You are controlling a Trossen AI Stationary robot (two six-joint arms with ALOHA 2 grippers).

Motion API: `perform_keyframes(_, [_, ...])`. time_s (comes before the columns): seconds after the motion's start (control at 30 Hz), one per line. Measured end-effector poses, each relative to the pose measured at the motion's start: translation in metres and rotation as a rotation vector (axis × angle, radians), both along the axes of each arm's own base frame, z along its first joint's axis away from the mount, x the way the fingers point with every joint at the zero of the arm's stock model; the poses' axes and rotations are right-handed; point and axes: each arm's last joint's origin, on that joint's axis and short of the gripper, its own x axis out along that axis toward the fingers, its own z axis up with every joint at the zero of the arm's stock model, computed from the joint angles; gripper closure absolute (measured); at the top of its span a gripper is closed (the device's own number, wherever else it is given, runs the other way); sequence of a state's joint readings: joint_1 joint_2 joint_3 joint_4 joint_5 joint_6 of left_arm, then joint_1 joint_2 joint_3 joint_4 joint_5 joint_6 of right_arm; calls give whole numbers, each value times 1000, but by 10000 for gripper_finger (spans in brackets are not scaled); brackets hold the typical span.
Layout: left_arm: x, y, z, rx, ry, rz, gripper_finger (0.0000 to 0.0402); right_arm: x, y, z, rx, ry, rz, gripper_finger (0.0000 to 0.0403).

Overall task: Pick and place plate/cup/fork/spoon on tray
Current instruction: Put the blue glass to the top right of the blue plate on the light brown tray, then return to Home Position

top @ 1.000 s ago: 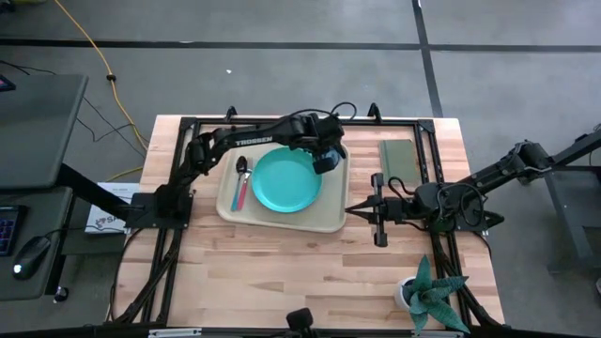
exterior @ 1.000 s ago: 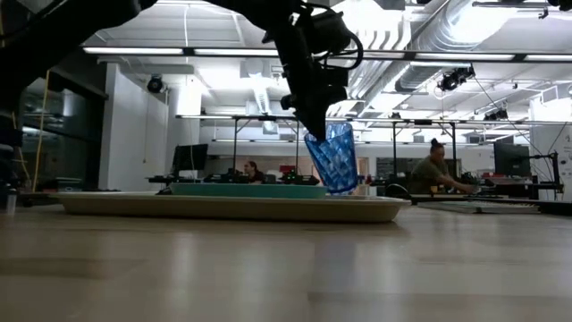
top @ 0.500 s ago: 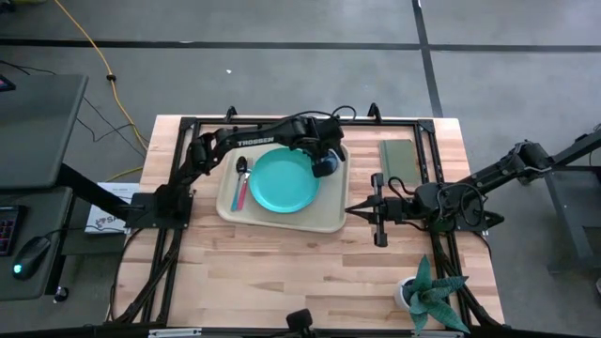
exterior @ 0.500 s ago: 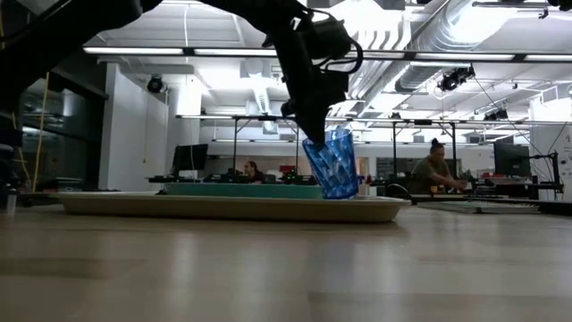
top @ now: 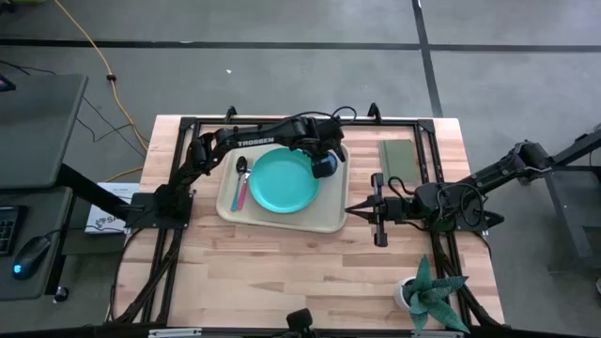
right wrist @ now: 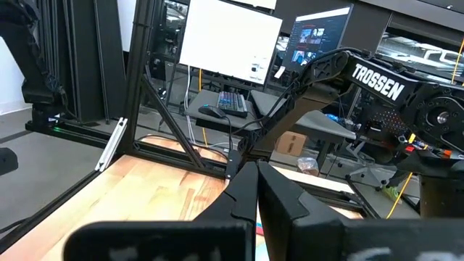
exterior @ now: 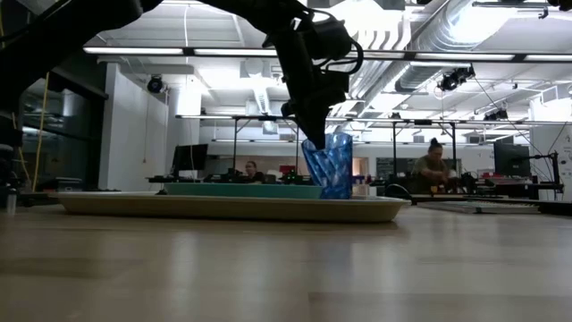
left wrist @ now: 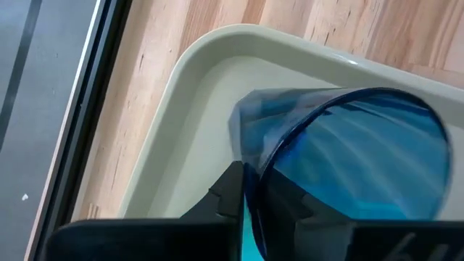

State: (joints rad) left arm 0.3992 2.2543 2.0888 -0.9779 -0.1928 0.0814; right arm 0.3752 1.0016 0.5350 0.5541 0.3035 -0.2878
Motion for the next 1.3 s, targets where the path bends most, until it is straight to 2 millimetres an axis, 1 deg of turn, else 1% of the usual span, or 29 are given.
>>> perform_keyframes(0.43, [0,0,0,6,-4,2,348,0,0,0,3,0,0,403])
perform_keyframes(0.7, [0,3,1,54,6,17,307,0,0,0,3,0,0,403])
perform_keyframes(0.97, [9,6,6,101,-96,18,267,0,0,0,3,0,0,403])
perform_keyframes(1.17, [14,9,10,132,-158,6,257,0,0,0,2,3,0,403])
perform_keyframes(1.3, [15,9,10,139,-154,-8,258,0,0,0,1,4,0,403])
